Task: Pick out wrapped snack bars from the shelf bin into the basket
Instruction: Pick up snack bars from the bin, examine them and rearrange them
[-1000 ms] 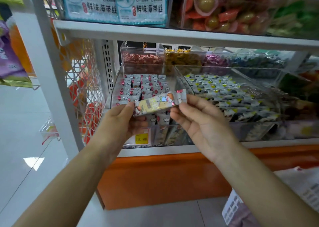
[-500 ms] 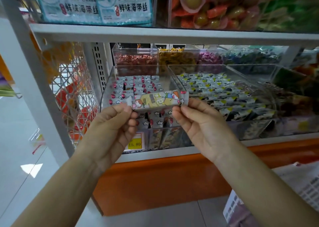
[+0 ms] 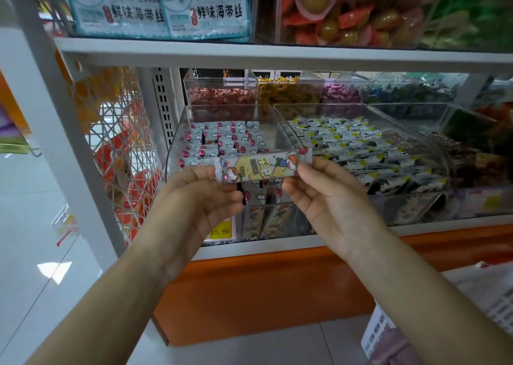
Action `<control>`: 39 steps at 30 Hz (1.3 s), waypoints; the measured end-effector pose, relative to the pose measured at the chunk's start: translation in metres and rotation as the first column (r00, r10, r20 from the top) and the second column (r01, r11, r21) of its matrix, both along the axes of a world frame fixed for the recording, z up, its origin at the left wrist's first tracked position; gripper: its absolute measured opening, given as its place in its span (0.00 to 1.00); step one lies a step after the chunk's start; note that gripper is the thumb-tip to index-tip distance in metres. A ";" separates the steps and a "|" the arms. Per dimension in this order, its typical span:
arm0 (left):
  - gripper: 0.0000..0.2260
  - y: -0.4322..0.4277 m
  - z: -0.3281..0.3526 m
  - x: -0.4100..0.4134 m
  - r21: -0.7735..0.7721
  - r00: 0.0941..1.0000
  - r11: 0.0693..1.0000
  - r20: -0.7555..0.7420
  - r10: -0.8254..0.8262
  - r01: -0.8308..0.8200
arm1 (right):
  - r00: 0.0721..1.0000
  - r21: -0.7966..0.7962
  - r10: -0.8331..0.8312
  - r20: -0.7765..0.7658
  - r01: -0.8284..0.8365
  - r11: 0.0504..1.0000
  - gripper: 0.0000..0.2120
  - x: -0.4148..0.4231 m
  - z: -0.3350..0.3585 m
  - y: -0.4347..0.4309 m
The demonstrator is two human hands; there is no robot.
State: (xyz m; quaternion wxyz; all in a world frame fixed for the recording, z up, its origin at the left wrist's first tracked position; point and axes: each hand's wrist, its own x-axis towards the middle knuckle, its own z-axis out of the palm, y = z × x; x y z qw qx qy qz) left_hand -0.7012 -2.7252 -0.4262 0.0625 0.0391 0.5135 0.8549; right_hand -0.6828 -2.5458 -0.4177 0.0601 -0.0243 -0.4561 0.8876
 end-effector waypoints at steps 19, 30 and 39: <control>0.13 -0.009 0.002 0.007 -0.372 0.972 0.924 -0.233 -0.001 -0.088 | 0.999 0.083 0.020 -0.042 -0.017 0.996 0.09 0.000 0.000 -0.005; 0.16 -0.004 -0.002 0.008 -0.526 0.956 0.836 -0.294 -0.007 -0.156 | 0.992 0.438 -0.017 -0.129 0.072 0.896 0.08 -0.002 -0.008 -0.001; 0.13 -0.002 0.000 0.014 -0.640 0.919 0.742 -0.384 -0.086 -0.198 | 0.982 0.539 -0.151 -0.110 0.187 0.821 0.12 -0.005 -0.010 -0.002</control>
